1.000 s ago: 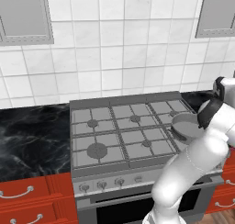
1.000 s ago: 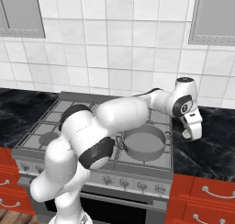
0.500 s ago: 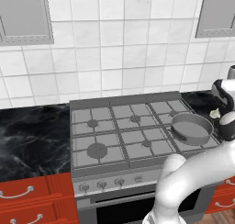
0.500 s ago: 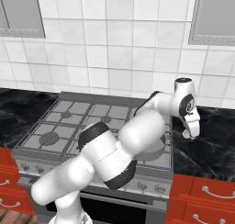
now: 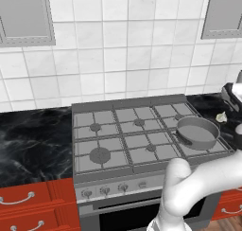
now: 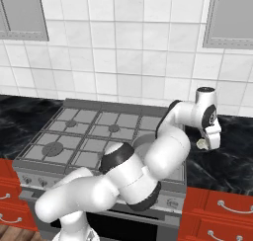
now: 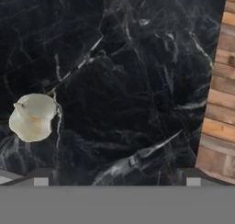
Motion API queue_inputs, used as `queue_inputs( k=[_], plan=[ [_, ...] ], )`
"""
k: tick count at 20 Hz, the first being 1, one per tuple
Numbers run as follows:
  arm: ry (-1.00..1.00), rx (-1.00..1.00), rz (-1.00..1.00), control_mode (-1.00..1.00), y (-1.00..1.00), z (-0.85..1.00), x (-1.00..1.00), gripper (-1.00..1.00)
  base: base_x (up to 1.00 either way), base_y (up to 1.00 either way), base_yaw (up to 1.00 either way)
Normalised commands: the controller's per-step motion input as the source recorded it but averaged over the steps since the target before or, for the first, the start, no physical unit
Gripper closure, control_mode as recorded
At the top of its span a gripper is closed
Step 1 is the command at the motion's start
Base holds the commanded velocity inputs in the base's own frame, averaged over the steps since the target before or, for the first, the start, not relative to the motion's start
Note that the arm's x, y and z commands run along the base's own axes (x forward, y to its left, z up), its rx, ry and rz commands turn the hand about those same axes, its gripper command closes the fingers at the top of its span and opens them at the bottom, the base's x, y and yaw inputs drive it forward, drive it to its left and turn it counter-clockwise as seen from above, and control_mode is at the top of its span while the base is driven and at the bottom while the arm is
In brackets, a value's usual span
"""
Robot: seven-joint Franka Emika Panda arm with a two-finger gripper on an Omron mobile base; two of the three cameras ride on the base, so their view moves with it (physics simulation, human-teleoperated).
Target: Turn on the burner for the pot on the stove. Wait thirty seconds for the pot to heat up. Then add the garlic to the pot.
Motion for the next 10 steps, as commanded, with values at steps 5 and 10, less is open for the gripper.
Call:
queue_inputs(
  k=[5, 10],
  plan=[
    [-0.04, 0.02, 0.01, -1.00, -0.01, -0.15, 0.16, -1.00, 0.00, 0.00, 0.00],
    [0.00, 0.04, 0.01, -1.00, 0.00, -0.21, 0.18, -1.00, 0.00, 0.00, 0.00]
  ],
)
